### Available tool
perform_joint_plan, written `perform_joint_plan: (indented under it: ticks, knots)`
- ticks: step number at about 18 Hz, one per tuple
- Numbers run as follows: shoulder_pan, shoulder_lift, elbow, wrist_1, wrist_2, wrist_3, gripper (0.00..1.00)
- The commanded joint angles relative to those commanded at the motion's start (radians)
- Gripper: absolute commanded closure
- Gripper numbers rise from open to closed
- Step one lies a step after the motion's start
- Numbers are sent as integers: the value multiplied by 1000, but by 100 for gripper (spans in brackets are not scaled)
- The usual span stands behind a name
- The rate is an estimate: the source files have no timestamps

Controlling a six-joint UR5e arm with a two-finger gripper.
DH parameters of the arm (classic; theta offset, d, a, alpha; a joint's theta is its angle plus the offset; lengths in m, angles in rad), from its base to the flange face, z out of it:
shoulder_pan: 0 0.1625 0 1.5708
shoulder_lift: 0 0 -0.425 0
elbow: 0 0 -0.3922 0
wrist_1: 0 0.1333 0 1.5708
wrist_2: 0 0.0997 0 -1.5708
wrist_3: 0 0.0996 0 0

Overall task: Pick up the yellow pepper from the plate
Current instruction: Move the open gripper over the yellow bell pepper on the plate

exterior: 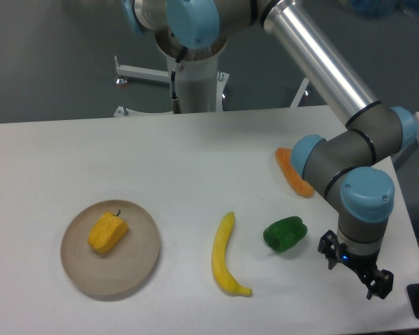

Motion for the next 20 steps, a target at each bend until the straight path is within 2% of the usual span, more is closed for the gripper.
perform_joint_plan:
  ticks: [6, 9, 12, 15, 20]
  knots:
    - [-12, 12, -11, -2, 5, -12, 0]
    - [-31, 49, -44, -9, 2, -55, 0]
    - [-64, 115, -130, -11, 5, -135, 0]
    - [-98, 207, -240, -14, 0, -233, 0]
    - [-207, 357, -431, -23, -14, -486, 0]
